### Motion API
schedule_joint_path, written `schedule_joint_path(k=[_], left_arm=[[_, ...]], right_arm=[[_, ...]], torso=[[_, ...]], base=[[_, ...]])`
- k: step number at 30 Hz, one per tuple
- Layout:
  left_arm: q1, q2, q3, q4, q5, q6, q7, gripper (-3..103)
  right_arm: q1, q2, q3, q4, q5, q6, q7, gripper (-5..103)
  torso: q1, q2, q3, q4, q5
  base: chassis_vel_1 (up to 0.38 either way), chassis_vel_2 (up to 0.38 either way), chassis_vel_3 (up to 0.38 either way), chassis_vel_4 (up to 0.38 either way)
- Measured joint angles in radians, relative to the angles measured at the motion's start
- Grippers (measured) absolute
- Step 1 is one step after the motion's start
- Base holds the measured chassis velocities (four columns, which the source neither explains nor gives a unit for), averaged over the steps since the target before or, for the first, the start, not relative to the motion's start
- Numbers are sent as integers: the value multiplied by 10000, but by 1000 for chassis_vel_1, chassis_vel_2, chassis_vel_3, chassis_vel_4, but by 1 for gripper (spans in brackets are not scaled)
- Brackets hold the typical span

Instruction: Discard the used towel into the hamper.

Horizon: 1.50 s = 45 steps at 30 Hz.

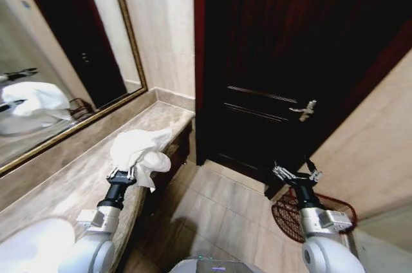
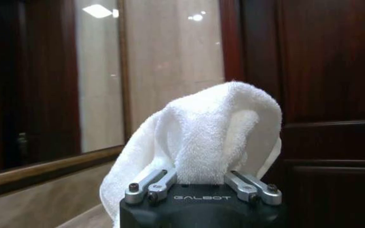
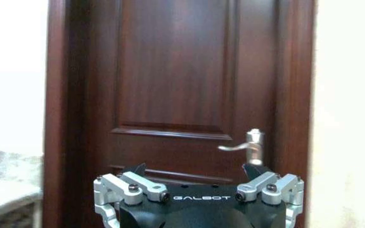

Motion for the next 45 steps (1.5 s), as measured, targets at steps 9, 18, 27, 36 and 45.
schedule_joint_path(k=[9, 18, 27, 36, 45], left_arm=[[-59, 82, 35, 33, 2, -2, -2, 14], [-117, 81, 138, 46, 96, 34, -3, 14], [-112, 76, 132, 55, 82, -74, 0, 14], [-264, 91, 224, 62, -104, -255, -310, 14], [-202, 35, 202, 51, -106, -316, -242, 14]], right_arm=[[33, 44, 14, -55, 0, 14, 58, 100], [6, 22, 49, -42, 16, 13, 96, 100], [-33, 36, -26, 21, -2, -26, 117, 100], [-85, 27, -35, 65, -151, -120, 174, 100], [-135, 35, -33, 65, -158, -29, 145, 100]], torso=[[-2, 0, -1, -1, -1], [-2, 0, 0, 2, 2], [-3, 0, 0, -1, 1], [-3, 0, 0, -1, -1], [-2, 0, 0, 0, 3]], base=[[-127, -130, -132, -117], [-132, -123, -117, -130], [-122, -132, -129, -135], [-102, -100, -62, -68], [-115, -129, 105, 123]])
